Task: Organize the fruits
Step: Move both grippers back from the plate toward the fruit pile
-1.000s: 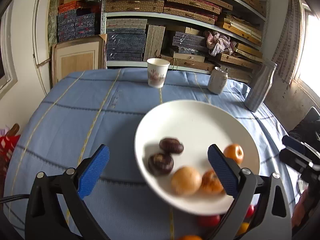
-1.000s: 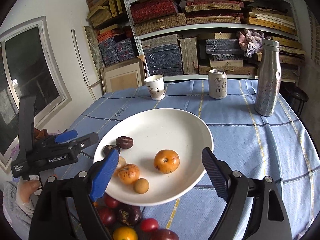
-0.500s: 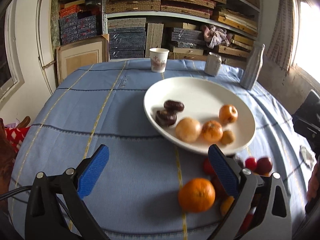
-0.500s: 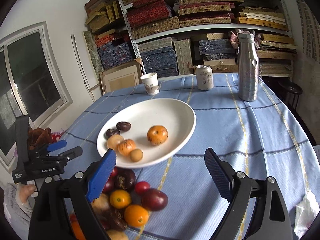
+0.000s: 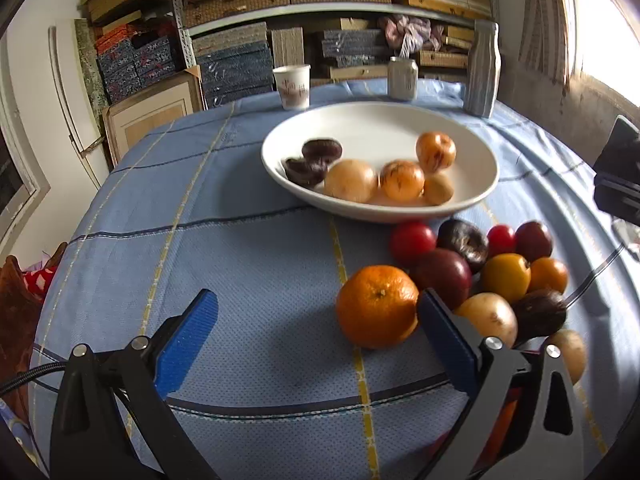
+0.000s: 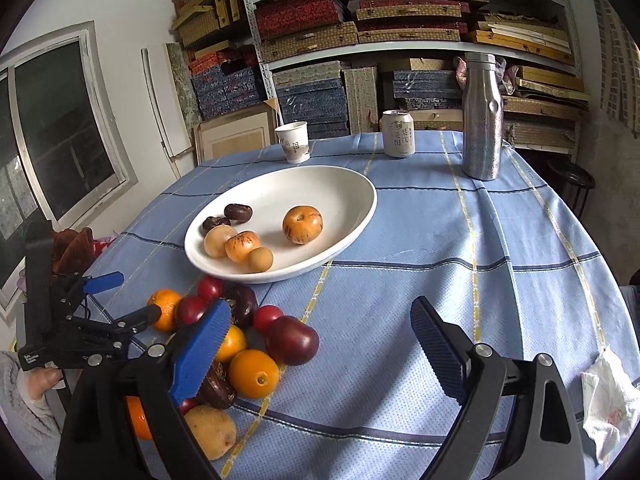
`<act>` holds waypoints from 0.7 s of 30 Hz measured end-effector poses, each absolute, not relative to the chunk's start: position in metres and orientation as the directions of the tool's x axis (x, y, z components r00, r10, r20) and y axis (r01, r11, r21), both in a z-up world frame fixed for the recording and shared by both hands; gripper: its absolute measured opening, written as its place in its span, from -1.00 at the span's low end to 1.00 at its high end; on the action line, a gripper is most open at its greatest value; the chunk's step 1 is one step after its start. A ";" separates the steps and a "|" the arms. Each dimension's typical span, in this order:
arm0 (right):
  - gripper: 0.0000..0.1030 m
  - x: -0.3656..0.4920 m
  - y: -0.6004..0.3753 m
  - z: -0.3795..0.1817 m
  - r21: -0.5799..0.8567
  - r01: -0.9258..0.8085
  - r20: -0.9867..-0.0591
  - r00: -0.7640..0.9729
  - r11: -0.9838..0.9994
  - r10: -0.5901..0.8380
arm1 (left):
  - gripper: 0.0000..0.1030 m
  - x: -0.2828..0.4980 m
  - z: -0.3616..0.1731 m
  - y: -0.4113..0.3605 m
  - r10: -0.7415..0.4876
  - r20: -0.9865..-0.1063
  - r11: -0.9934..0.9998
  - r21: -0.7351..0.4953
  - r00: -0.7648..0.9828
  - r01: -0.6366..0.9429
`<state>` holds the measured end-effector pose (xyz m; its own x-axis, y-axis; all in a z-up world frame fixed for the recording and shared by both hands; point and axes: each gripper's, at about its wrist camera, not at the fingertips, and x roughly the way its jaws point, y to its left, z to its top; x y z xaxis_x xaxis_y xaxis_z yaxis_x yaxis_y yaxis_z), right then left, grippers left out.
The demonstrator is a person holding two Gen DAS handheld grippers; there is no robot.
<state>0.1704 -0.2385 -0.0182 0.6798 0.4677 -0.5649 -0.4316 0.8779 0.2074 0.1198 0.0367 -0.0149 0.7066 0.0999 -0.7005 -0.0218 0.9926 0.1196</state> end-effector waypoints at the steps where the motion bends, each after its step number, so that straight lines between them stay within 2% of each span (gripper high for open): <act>1: 0.79 0.170 -0.239 -0.018 0.209 -0.430 -0.564 0.680 0.878 0.468 | 0.92 0.121 -0.016 0.037 0.091 -0.705 0.994 0.112 0.703 -0.017; 6: 0.79 0.172 -0.239 -0.020 0.206 -0.424 -0.575 0.677 0.882 0.460 | 0.92 0.124 -0.015 0.050 0.062 -0.710 0.998 0.064 0.702 -0.023; 10: 0.79 0.174 -0.241 -0.022 0.210 -0.416 -0.579 0.677 0.885 0.455 | 0.92 0.117 -0.004 0.073 0.186 -0.668 0.982 0.121 0.720 -0.142; 13: 0.79 0.174 -0.243 -0.021 0.217 -0.412 -0.575 0.679 0.885 0.457 | 0.92 0.109 -0.004 0.096 0.178 -0.686 0.979 0.053 0.706 -0.196; 15: 0.79 0.174 -0.243 -0.021 0.216 -0.417 -0.574 0.678 0.883 0.460 | 0.92 0.102 -0.001 0.096 0.142 -0.673 0.985 0.023 0.725 -0.172; 21: 0.79 0.172 -0.239 -0.022 0.205 -0.426 -0.580 0.673 0.881 0.459 | 0.92 0.109 -0.013 0.069 0.129 -0.698 0.992 0.096 0.704 -0.086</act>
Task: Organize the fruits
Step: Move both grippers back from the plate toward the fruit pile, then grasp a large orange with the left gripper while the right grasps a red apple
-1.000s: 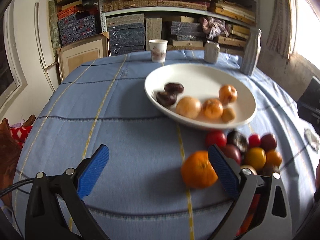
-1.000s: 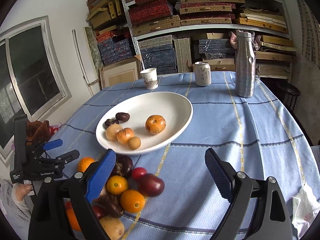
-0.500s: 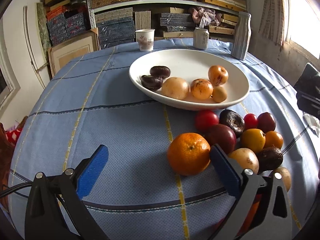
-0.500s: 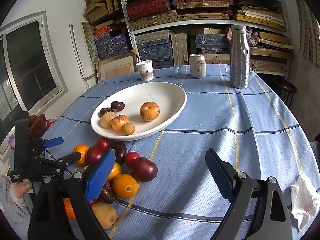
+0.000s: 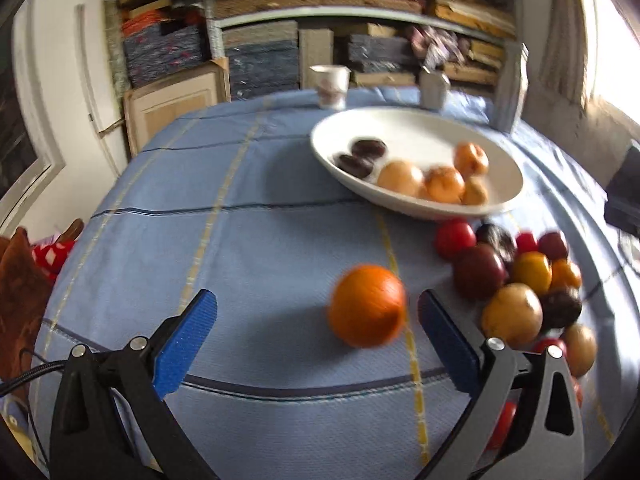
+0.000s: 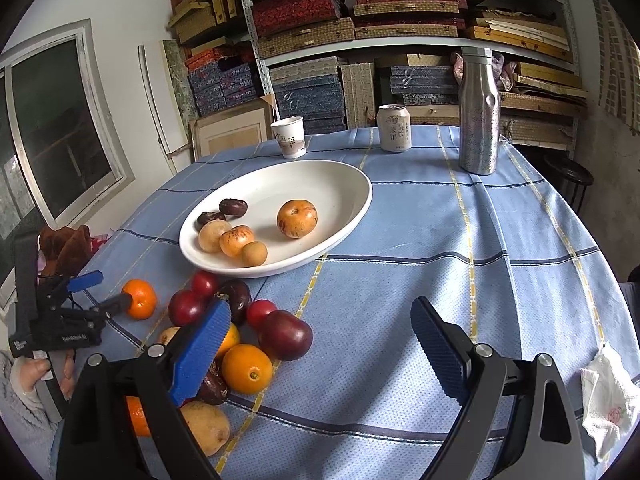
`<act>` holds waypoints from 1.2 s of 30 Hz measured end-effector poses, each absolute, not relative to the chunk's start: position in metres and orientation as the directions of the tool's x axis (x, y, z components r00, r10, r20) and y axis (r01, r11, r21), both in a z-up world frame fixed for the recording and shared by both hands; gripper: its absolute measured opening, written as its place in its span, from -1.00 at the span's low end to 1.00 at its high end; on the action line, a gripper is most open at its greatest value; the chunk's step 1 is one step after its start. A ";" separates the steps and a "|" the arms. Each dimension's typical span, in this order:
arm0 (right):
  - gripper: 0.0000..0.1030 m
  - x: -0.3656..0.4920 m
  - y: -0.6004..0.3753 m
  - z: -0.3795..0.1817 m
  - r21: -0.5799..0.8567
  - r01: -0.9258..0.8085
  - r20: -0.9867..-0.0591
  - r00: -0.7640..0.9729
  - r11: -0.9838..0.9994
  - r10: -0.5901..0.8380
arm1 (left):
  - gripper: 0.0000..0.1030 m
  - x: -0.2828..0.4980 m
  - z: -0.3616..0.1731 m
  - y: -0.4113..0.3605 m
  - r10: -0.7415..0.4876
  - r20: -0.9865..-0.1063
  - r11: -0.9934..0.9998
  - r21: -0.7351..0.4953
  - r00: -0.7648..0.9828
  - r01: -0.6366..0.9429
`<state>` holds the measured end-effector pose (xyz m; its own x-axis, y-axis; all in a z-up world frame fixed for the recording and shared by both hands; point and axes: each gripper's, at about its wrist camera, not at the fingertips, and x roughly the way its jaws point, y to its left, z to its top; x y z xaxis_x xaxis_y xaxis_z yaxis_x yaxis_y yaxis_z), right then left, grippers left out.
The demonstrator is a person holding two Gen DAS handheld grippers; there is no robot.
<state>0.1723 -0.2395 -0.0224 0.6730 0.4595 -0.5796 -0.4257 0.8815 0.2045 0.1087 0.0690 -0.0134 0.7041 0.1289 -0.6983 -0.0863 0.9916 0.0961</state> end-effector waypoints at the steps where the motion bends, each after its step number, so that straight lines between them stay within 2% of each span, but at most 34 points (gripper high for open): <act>1: 0.79 0.172 -0.239 -0.022 0.204 -0.426 -0.579 0.673 0.881 0.460 | 0.92 0.109 -0.015 0.063 0.131 -0.701 0.991 0.116 0.701 -0.068; 4: 0.79 0.172 -0.240 -0.022 0.206 -0.425 -0.577 0.674 0.881 0.460 | 0.92 0.107 -0.016 0.057 0.121 -0.698 0.991 0.130 0.706 -0.042; 11: 0.79 0.171 -0.236 -0.026 0.190 -0.439 -0.594 0.661 0.878 0.459 | 0.92 0.114 -0.019 0.069 0.063 -0.714 0.998 0.037 0.698 -0.052; 19: 0.79 0.185 -0.231 -0.045 0.215 -0.417 -0.662 0.603 0.883 0.446 | 0.92 0.120 -0.023 0.064 0.071 -0.727 0.997 0.058 0.683 -0.042; 22: 0.73 0.189 -0.230 -0.048 0.206 -0.402 -0.669 0.607 0.892 0.428 | 0.92 0.121 -0.024 0.065 0.076 -0.731 0.997 0.061 0.678 -0.047; 28: 0.46 0.196 -0.214 -0.057 0.209 -0.436 -0.705 0.553 0.875 0.444 | 0.92 0.125 -0.028 0.064 0.080 -0.745 0.997 0.068 0.662 -0.044; 29: 0.33 0.198 -0.210 -0.058 0.212 -0.445 -0.712 0.540 0.870 0.449 | 0.92 0.126 -0.029 0.064 0.079 -0.748 0.997 0.068 0.659 -0.043; 31: 0.21 0.203 -0.206 -0.061 0.246 -0.460 -0.713 0.510 0.853 0.481 | 0.92 0.126 -0.029 0.064 0.078 -0.751 0.997 0.066 0.656 -0.043; 33: -0.08 0.206 -0.205 -0.063 0.286 -0.469 -0.714 0.478 0.835 0.513 | 0.92 0.127 -0.030 0.065 0.074 -0.754 0.997 0.062 0.653 -0.041; 36: -0.18 0.209 -0.206 -0.065 0.347 -0.469 -0.708 0.437 0.812 0.555 | 0.92 0.131 -0.032 0.065 0.057 -0.760 0.998 0.048 0.647 -0.032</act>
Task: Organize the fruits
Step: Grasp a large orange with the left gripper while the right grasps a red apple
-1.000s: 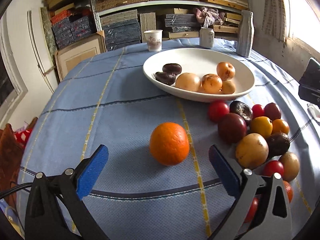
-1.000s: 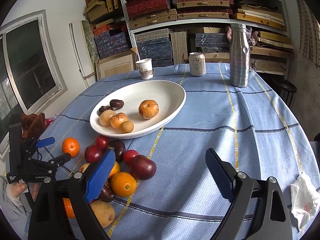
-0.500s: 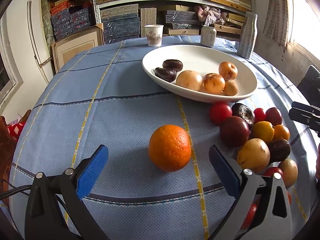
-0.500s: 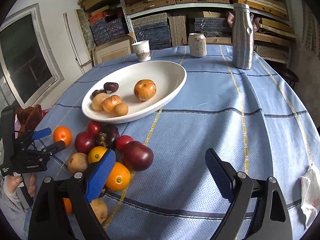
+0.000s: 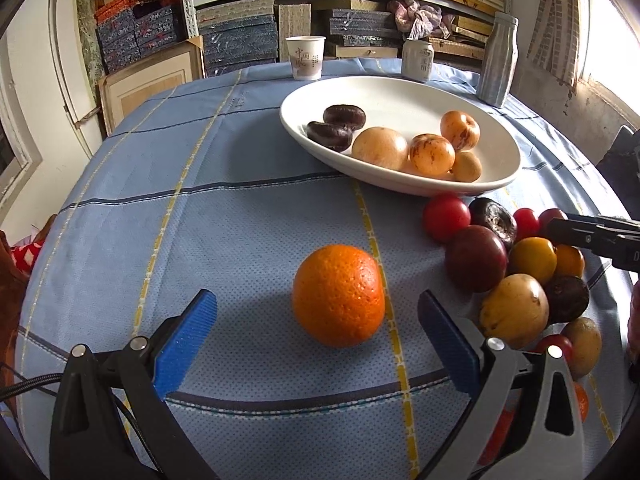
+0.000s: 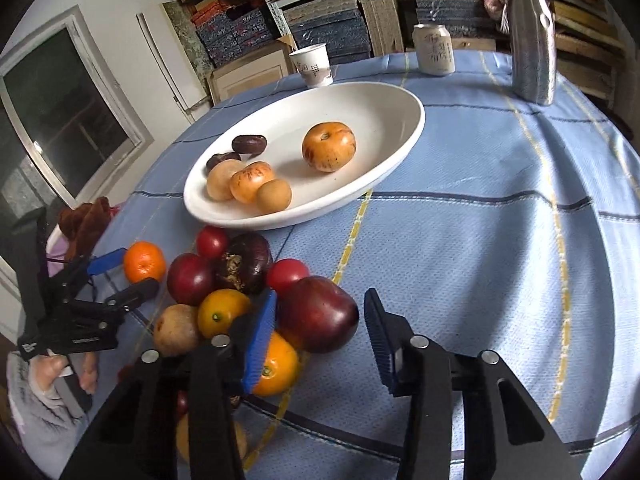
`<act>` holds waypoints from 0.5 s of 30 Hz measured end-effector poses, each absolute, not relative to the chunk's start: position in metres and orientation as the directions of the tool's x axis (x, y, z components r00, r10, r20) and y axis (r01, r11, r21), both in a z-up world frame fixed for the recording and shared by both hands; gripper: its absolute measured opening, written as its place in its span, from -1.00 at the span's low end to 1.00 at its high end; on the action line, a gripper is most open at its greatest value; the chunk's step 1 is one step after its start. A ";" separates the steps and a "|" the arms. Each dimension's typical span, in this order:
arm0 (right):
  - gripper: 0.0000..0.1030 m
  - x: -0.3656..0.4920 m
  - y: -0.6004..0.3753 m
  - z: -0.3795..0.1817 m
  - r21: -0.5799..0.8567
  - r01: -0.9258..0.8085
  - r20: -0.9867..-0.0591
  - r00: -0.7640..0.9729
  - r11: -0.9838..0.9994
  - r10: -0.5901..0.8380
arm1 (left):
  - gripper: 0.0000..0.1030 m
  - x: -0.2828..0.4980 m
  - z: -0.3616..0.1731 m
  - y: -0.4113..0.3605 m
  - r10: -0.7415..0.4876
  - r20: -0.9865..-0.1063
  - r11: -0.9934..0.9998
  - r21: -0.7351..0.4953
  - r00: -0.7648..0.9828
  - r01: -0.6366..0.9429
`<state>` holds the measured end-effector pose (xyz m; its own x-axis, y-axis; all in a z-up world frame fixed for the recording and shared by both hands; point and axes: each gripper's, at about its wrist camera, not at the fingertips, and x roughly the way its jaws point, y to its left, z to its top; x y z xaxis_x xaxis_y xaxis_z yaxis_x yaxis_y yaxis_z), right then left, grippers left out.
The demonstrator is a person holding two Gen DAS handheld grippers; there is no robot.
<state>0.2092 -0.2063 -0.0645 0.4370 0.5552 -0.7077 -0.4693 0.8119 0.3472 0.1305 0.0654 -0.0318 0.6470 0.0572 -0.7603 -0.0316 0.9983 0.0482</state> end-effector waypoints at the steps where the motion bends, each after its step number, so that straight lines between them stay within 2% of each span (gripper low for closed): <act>1: -0.19 0.210 -0.208 -0.065 0.370 -0.465 -0.704 0.424 0.804 0.570 | 0.92 0.132 -0.033 0.065 0.047 -0.764 0.999 0.041 0.643 -0.025; 7: -0.23 0.213 -0.215 -0.069 0.433 -0.448 -0.696 0.385 0.782 0.606 | 0.92 0.134 -0.033 0.068 0.005 -0.767 1.000 -0.004 0.642 -0.012; 15: -0.23 0.217 -0.211 -0.074 0.435 -0.439 -0.699 0.386 0.786 0.602 | 0.90 0.142 -0.039 0.069 -0.027 -0.786 0.999 -0.037 0.617 -0.003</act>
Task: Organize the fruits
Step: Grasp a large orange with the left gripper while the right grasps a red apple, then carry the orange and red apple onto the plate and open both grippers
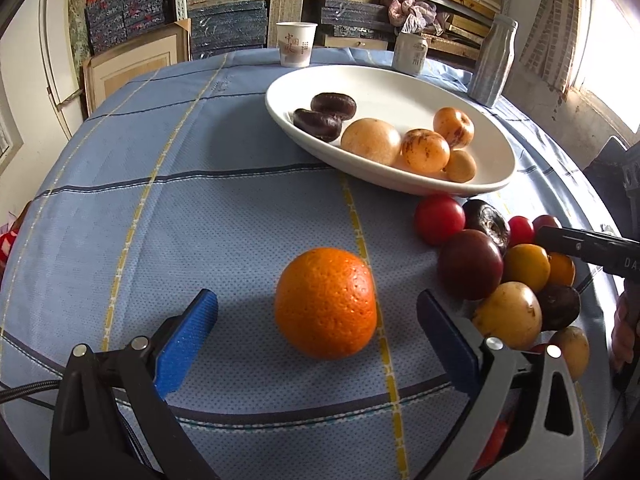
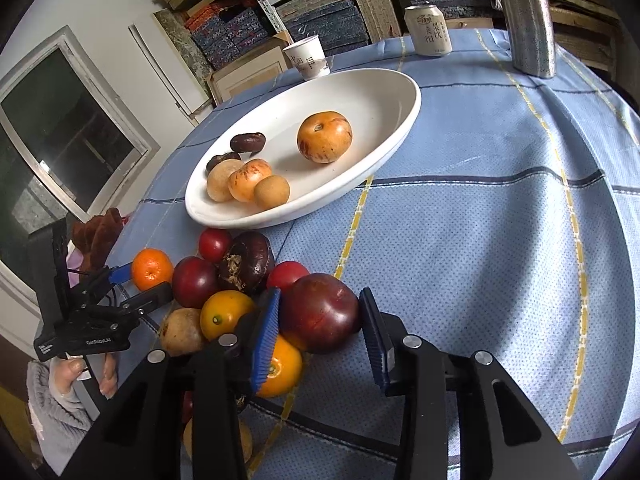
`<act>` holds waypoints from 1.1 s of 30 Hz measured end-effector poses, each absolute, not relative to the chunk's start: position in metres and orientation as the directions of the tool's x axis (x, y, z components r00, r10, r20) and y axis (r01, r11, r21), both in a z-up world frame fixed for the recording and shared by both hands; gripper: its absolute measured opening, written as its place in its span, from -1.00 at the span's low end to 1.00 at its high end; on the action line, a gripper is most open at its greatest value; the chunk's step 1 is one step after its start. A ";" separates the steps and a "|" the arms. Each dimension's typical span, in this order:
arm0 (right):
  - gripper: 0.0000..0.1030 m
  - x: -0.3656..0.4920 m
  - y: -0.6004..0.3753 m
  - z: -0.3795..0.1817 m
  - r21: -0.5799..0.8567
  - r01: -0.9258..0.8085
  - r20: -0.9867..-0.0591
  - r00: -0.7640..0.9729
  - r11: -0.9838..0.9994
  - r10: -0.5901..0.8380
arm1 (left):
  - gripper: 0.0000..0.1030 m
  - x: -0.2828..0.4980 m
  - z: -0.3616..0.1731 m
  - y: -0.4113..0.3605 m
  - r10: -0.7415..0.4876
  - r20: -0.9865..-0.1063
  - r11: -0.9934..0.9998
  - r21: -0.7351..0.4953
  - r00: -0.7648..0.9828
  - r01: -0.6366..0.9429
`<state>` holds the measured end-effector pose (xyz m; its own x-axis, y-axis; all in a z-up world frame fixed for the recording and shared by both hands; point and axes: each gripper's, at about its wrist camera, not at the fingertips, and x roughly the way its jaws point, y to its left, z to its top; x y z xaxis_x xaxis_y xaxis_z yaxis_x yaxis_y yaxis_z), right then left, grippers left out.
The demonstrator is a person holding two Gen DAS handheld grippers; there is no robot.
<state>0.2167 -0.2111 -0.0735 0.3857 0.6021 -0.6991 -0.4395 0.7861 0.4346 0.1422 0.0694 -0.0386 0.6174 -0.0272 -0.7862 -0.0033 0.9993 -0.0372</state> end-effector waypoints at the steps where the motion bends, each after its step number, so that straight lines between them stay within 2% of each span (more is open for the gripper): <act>1: -0.24 0.218 -0.215 -0.075 0.455 -0.433 -0.695 0.374 0.778 0.614 | 0.88 0.143 -0.039 0.069 -0.031 -0.786 0.999 -0.040 0.618 -0.001; 2: -0.25 0.217 -0.217 -0.075 0.460 -0.429 -0.693 0.374 0.778 0.616 | 0.82 0.142 -0.039 0.069 -0.035 -0.785 0.999 -0.044 0.619 0.000; 4: -0.25 0.214 -0.218 -0.073 0.445 -0.431 -0.695 0.386 0.785 0.606 | 0.25 0.142 -0.038 0.071 -0.053 -0.783 0.998 -0.065 0.619 0.004; 8: -0.26 0.212 -0.220 -0.072 0.435 -0.429 -0.696 0.397 0.792 0.598 | 0.19 0.141 -0.037 0.074 -0.067 -0.775 0.996 -0.086 0.628 -0.001; 10: -0.26 0.212 -0.221 -0.071 0.429 -0.431 -0.692 0.407 0.794 0.596 | -0.03 0.140 -0.036 0.073 -0.068 -0.772 0.996 -0.085 0.633 0.003; 11: -0.26 0.211 -0.221 -0.069 0.425 -0.432 -0.689 0.415 0.795 0.594 | -0.08 0.139 -0.035 0.073 -0.066 -0.769 0.997 -0.082 0.636 0.004; 16: -0.26 0.210 -0.227 -0.066 0.419 -0.424 -0.679 0.440 0.803 0.587 | -0.15 0.134 -0.031 0.075 -0.057 -0.750 0.997 -0.081 0.659 -0.007; 33: -0.26 0.201 -0.237 -0.037 0.385 -0.430 -0.601 0.555 0.817 0.575 | -0.16 0.130 -0.002 0.077 -0.024 -0.684 0.996 -0.077 0.729 -0.039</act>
